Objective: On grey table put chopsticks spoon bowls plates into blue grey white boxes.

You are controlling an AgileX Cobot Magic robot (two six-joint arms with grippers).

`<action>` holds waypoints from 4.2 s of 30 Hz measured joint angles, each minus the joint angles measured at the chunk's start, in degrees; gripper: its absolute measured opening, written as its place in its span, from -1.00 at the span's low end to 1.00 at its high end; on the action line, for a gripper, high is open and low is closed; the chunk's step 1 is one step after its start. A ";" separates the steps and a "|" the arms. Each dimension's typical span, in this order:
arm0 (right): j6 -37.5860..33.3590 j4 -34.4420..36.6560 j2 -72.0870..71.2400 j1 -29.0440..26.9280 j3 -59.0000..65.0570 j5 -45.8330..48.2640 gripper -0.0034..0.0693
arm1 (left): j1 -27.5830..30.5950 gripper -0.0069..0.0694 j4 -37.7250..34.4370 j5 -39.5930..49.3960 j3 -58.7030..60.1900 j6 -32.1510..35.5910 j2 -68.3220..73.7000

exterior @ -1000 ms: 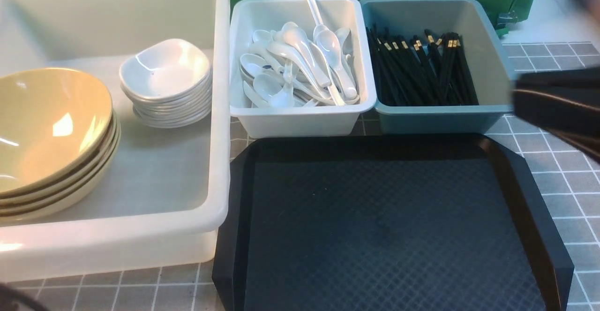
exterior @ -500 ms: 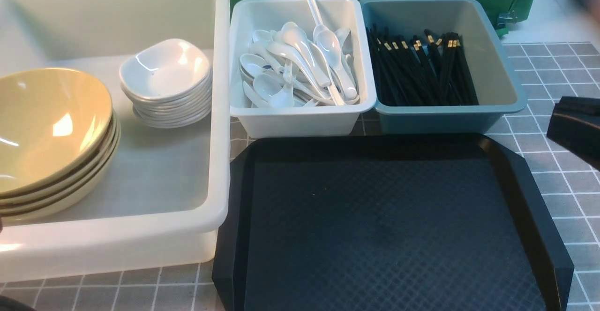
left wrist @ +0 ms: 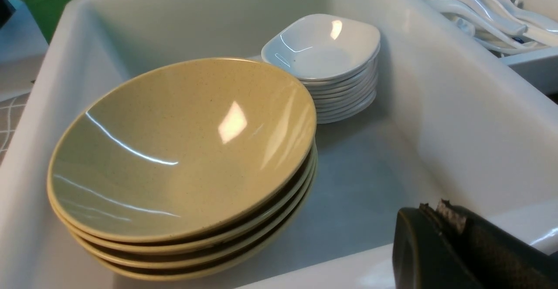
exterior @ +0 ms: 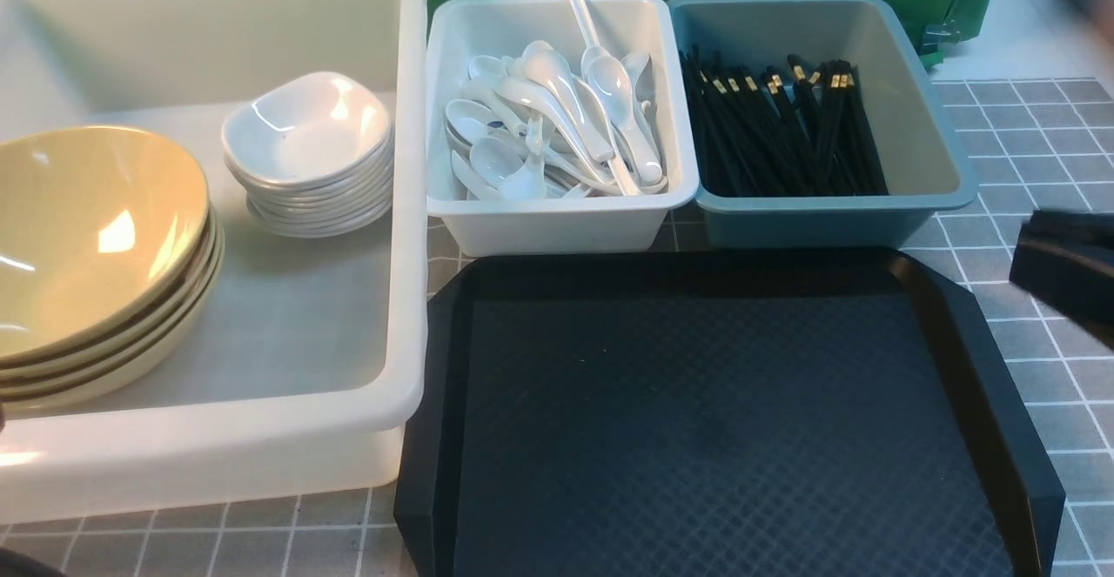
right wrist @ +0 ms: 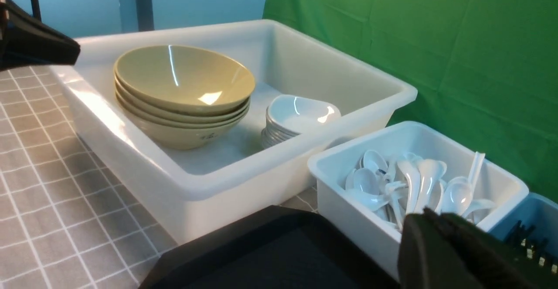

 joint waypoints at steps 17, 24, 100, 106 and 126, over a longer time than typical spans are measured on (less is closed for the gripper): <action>16.39 -4.32 -28.86 -41.18 35.91 -7.81 -0.78 | 0.00 -0.84 0.00 0.26 0.00 0.00 0.00; 19.45 -5.61 -33.54 -46.31 40.73 -0.54 -0.78 | 0.00 -0.84 0.00 0.26 0.00 0.00 0.00; 19.43 -6.08 -33.60 -46.62 40.73 -0.30 -0.64 | 3.46 -0.84 4.67 -18.49 27.45 -9.06 -14.00; 19.43 -6.08 -33.60 -46.62 40.73 -0.30 -0.62 | 3.46 -0.84 4.72 -18.49 27.45 -9.06 -14.00; 19.38 -6.13 -33.60 -46.62 40.73 -0.30 -0.56 | 3.46 -0.84 4.72 -18.49 27.45 -9.08 -14.00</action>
